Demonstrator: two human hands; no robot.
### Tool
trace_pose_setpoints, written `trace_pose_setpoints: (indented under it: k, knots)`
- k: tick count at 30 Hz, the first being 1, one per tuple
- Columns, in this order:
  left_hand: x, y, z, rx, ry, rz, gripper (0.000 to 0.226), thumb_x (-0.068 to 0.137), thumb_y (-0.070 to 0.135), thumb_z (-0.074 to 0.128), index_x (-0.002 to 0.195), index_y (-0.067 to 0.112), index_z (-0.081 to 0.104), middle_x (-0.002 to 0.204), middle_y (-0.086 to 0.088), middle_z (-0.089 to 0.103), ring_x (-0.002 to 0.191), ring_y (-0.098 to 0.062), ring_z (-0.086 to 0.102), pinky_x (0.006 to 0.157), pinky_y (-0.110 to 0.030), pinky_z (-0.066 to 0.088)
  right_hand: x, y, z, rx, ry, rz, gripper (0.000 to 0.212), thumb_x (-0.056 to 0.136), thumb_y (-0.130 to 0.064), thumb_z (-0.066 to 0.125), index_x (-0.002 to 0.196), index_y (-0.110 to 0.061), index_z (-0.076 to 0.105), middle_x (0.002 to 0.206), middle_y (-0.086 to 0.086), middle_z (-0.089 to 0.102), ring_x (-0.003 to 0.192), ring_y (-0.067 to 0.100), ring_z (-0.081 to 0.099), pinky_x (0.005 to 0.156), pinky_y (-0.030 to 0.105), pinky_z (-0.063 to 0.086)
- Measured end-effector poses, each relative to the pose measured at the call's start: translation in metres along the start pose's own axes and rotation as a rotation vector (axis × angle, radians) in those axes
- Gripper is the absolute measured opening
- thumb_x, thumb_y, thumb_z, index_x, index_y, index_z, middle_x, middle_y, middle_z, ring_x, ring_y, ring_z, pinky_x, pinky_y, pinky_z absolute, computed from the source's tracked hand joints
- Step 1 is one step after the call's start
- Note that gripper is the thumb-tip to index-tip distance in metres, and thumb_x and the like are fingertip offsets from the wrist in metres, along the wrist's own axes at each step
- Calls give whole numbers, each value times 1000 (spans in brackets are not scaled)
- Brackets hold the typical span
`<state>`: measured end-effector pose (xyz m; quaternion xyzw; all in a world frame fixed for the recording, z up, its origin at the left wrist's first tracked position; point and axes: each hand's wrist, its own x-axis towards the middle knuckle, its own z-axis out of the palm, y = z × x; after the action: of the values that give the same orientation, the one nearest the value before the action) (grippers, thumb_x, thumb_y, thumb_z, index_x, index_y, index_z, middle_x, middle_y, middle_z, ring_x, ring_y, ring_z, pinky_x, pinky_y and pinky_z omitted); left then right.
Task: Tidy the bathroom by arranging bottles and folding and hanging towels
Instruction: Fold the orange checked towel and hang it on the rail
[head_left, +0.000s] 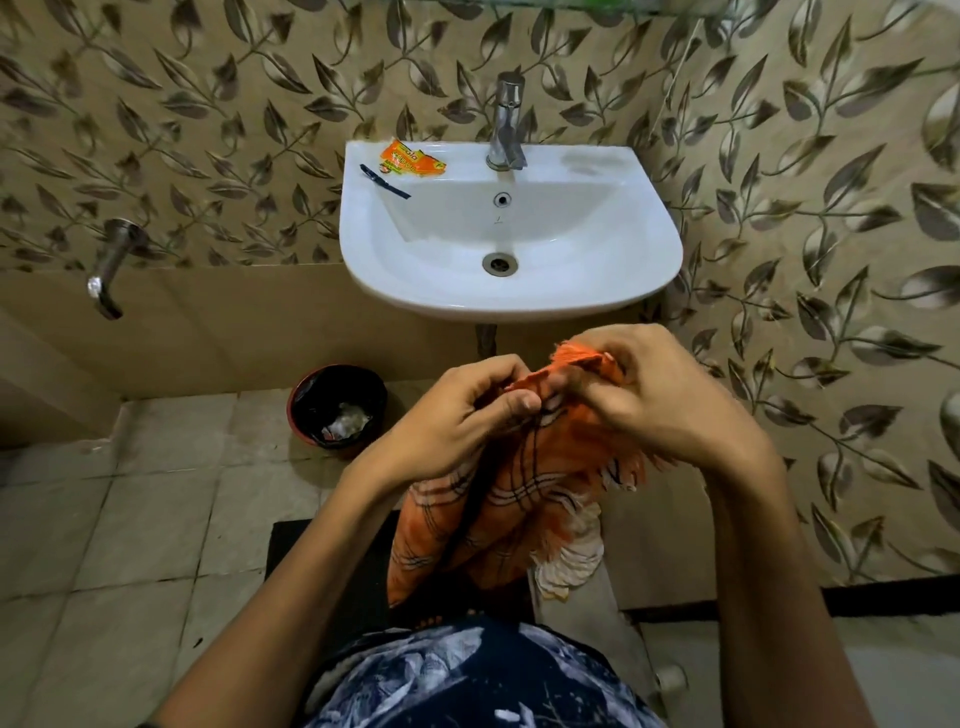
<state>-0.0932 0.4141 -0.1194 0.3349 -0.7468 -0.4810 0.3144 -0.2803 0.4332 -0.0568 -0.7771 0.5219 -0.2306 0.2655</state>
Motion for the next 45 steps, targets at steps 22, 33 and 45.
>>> trace_pose_setpoints:
  k: [22,33,45]
  knots:
    - [3,4,5,359,188,173,20,90,24,55,88,6,64,78,3,57,72,-5,49,66,-16,38,4,-8,8,-286,-141,232,49,66,-65,68,106,-39,63,104,-10,69,99,13,62,83,35,50]
    - [-8,-13,-7,102,0,-54,30,92,36,49,80,10,57,71,-1,54,65,-11,51,60,-30,39,1,22,-18,156,283,65,11,78,-28,69,67,-30,67,66,-8,68,66,12,65,65,35,53]
    - [-14,-17,-26,72,11,-96,44,93,37,45,68,2,48,63,-9,42,56,-19,41,54,-32,32,-10,51,-35,34,601,280,6,84,-28,65,79,-27,62,71,-14,60,76,16,59,62,18,42]
